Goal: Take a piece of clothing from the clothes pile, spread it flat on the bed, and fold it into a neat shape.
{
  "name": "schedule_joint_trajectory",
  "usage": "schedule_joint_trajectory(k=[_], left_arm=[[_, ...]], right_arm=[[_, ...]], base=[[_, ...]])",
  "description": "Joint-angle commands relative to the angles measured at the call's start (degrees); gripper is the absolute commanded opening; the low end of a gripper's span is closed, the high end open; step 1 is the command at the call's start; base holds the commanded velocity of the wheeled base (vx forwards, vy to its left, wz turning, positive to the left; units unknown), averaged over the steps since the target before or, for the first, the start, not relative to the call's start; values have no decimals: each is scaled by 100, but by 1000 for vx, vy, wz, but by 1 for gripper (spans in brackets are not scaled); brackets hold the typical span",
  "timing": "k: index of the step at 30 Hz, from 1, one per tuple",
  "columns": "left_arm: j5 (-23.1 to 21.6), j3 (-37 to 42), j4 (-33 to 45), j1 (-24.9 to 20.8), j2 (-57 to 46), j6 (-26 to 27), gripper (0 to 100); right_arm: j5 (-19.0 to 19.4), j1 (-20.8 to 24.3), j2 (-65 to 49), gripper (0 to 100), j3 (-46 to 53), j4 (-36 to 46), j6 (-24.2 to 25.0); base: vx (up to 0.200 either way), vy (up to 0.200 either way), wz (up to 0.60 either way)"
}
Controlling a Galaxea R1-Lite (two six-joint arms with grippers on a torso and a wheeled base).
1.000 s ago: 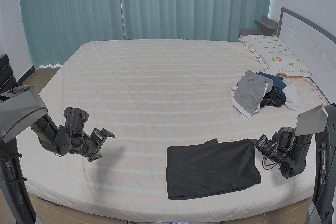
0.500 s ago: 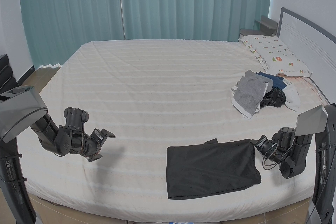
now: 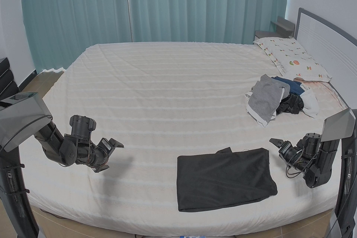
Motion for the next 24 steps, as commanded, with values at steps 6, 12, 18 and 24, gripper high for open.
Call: schedule_joint_trajectory(k=[6,12,18,24], left_arm=[[110,-8,-12,-56,57,-9,100],[119,19,-30,-56,57,79,100],[119,-43,-21,-56,75,185,100],[93,-96,-30,-65,31,149,100]], right_arm=[[-17,23,22,100,16,21,-2],[-17,23,30,100,7,3,-2],[-17,23,57,100,-19,-32,-2],[-25,23,66,100,-19,-32,-2]], base=[[-200,0,0],[-100,0,0],[0,0,0],[0,-100,0]])
